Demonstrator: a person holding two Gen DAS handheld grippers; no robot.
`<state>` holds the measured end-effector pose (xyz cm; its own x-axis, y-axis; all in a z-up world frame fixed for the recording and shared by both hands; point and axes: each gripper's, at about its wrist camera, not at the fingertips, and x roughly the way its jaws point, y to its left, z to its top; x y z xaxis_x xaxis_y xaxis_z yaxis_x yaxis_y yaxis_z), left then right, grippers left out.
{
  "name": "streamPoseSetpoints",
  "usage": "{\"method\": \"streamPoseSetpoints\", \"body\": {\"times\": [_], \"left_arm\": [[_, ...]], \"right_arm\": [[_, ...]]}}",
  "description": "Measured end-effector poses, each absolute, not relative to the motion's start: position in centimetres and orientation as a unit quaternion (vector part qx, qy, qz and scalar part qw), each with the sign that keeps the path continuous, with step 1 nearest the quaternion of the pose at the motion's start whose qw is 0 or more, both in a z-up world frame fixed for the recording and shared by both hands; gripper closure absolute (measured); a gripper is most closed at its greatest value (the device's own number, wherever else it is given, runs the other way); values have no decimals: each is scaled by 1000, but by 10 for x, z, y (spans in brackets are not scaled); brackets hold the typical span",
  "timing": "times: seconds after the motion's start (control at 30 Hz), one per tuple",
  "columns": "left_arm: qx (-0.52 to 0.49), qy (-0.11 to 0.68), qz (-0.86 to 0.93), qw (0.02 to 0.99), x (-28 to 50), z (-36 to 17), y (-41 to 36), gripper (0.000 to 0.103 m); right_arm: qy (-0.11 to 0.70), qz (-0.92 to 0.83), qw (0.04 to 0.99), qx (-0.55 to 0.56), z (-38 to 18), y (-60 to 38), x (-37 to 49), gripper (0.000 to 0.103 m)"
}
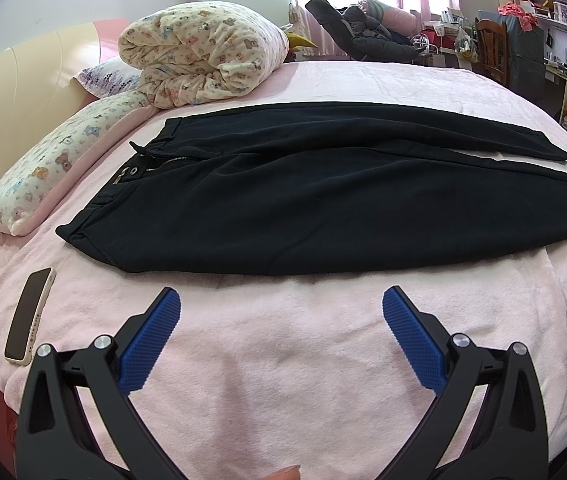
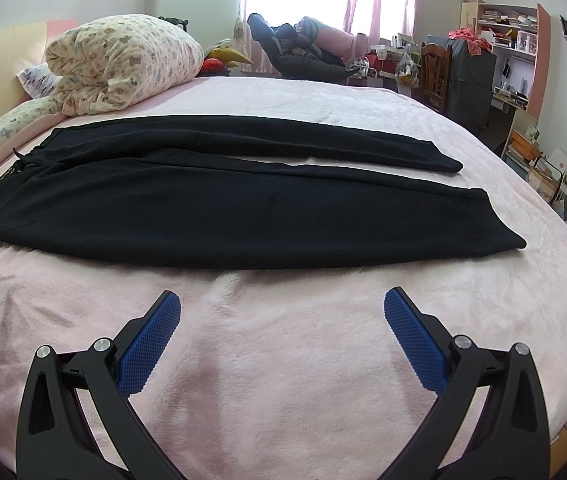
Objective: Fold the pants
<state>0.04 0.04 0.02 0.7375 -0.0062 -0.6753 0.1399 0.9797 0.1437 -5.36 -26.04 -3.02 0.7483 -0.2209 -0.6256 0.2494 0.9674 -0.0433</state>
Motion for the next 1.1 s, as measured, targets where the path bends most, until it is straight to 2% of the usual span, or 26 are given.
{"method": "streamPoseSetpoints", "body": {"times": [0.3,0.53,0.73,0.87,0.9,1.0,1.07,1.1], "left_arm": [[86,365,-42,926,5,-10,-13,2],[77,351,-35,933,13,7,-25,2],[26,303,-38,952,30,34,-30,2],[8,283,-39,958,39,28,-32,2],[16,273,-33,961,38,23,-33,2],[42,262,-17,964,42,16,-39,2],[58,253,-11,966,42,12,-42,2],[74,245,-6,967,41,9,-47,2]], "right_arm": [[305,-95,944,82,0,-287,-58,1],[355,-70,916,173,0,-337,-36,1],[358,-109,895,244,44,-424,27,1],[382,-155,839,354,50,-501,90,1],[383,-161,830,372,49,-516,106,3],[380,-179,818,393,41,-542,150,16],[380,-192,811,403,27,-557,181,32],[384,-197,807,402,19,-563,193,36]]}}
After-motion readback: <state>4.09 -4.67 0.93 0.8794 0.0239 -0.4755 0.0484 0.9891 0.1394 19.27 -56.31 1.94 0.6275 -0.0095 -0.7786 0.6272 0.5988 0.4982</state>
